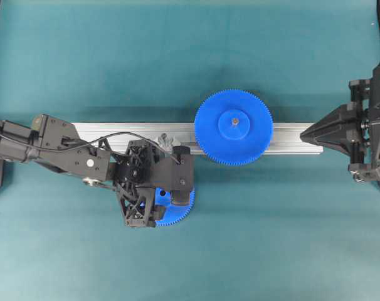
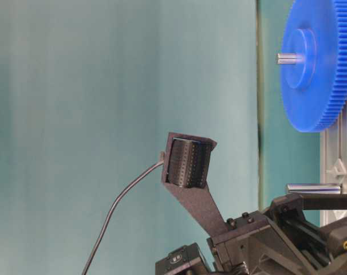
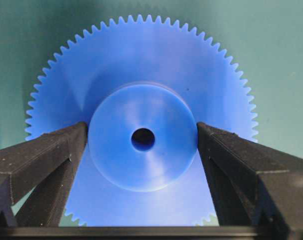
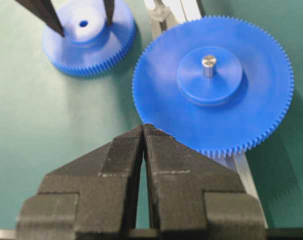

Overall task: Insert the small gear onto the shaft.
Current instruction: 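Lower the open left gripper over the small blue gear and grasp its hub, then lift the small gear and carry it to the empty shaft beside the large gear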

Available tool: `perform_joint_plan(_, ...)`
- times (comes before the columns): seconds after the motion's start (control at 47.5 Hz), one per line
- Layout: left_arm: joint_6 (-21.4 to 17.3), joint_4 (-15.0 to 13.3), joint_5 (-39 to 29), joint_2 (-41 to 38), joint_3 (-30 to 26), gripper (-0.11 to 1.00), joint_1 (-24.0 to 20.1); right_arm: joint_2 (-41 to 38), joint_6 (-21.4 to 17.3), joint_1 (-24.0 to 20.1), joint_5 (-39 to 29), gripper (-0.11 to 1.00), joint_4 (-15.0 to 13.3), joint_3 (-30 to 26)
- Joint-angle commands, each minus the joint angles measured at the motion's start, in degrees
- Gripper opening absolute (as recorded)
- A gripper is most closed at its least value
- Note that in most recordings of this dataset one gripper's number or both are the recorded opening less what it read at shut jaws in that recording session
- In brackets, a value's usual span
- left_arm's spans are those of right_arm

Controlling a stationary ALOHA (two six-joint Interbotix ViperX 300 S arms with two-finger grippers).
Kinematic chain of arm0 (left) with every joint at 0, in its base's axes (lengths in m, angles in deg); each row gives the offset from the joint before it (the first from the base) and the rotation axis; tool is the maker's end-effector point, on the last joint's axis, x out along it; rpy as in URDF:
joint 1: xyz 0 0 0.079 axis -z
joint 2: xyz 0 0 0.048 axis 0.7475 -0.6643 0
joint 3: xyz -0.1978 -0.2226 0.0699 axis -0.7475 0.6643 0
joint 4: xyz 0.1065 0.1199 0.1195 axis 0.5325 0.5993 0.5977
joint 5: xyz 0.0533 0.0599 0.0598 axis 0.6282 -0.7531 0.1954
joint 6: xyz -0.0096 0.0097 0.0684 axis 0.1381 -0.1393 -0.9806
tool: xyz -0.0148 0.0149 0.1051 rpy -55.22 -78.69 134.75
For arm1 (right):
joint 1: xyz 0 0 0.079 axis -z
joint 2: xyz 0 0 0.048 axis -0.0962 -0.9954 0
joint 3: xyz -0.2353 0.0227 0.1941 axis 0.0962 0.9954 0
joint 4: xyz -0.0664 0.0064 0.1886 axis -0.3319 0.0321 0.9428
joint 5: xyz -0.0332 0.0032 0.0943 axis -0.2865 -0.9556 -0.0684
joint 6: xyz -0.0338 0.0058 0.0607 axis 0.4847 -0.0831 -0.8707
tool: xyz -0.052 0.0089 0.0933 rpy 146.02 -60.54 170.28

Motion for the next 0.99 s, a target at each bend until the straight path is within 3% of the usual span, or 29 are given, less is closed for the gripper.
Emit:
perform_joint_plan(0.0,0.09,0.09,-0.09,0.35,-0.7,0.9,0.09,-0.09,-0.53,-0.18,0.44,0.11,0.09,-0.53)
perform_joint_plan(0.211,0.18,0.09,-2.29,0.53,-0.97,0.86,0.09,0.35,-0.53,-0.09,0.53,0.11,0.09,-0.35)
perform_joint_plan(0.379,0.09,0.18,-4.39,0.88,-1.49,0.71,0.18,0.79,-0.44,-0.09,0.44,0.11,0.09,-0.35)
perform_joint_plan(0.737,-4.22,0.09,-6.06,3.43,-3.87,0.71,0.09,3.87,-0.53,-0.09,0.18,0.11,0.09,0.62)
perform_joint_plan(0.969,-7.47,0.09,-17.14,5.54,-9.49,0.71,0.18,5.45,-0.62,-0.09,-0.7,0.11,0.09,0.97)
